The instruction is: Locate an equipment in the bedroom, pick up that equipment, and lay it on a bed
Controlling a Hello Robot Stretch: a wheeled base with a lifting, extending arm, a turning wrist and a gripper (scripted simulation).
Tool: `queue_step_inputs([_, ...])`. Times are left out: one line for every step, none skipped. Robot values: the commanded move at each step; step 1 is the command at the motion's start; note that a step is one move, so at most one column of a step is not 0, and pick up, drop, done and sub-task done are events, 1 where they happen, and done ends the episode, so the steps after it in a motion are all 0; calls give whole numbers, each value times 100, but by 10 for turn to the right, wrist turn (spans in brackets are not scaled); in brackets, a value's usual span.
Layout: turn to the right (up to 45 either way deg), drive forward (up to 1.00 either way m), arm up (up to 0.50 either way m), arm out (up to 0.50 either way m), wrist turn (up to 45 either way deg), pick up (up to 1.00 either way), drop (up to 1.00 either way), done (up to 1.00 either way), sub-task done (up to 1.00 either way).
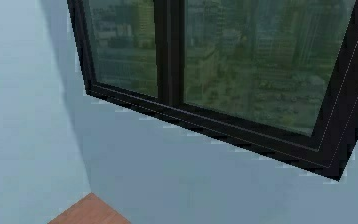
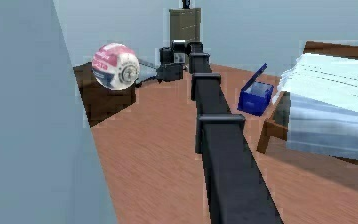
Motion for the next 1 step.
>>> queue_step_inputs([450, 0, 0, 0, 0, 0, 0, 0, 0])
